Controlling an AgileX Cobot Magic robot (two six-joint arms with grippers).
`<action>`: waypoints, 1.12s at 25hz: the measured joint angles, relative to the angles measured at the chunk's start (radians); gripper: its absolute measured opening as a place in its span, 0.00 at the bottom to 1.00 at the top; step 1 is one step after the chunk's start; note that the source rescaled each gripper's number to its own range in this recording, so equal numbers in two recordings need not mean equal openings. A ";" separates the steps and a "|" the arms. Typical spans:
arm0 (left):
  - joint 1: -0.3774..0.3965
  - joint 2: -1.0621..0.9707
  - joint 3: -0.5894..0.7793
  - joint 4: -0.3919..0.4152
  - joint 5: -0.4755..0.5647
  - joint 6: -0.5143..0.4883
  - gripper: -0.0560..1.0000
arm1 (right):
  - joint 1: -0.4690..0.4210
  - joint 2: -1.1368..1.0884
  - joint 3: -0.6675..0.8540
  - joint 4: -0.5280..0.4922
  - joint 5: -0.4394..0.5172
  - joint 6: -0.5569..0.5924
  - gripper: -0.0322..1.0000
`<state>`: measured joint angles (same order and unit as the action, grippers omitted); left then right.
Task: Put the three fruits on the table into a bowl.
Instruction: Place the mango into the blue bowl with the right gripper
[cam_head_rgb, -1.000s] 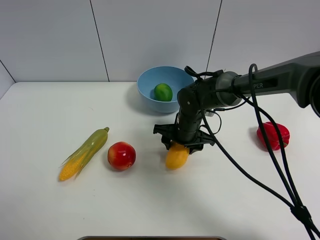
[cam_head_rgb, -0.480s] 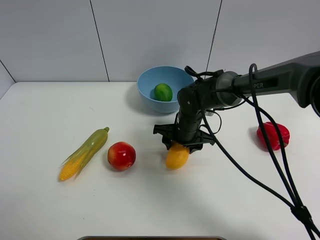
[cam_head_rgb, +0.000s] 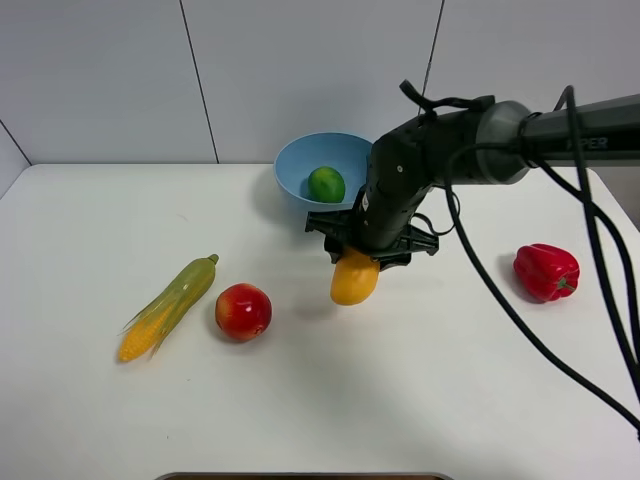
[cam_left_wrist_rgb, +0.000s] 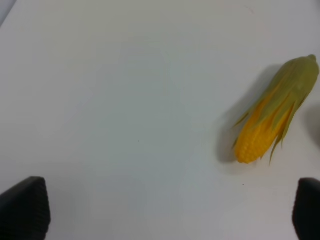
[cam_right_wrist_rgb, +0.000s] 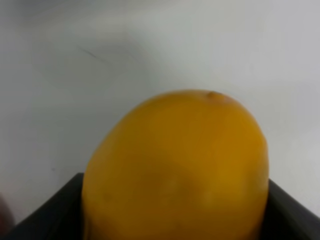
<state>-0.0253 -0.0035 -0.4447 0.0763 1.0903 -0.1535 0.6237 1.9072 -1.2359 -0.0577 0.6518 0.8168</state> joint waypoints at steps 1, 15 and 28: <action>0.000 0.000 0.000 0.000 0.000 0.000 1.00 | 0.000 -0.023 0.000 -0.010 0.002 -0.009 0.03; 0.000 0.000 0.000 0.000 0.000 0.000 1.00 | 0.000 -0.263 -0.006 -0.179 -0.141 -0.123 0.03; 0.000 0.000 0.000 0.000 0.000 0.000 1.00 | -0.123 -0.236 -0.139 -0.350 -0.368 -0.295 0.03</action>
<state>-0.0253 -0.0035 -0.4447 0.0763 1.0903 -0.1538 0.5007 1.6708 -1.3753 -0.4077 0.2838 0.5215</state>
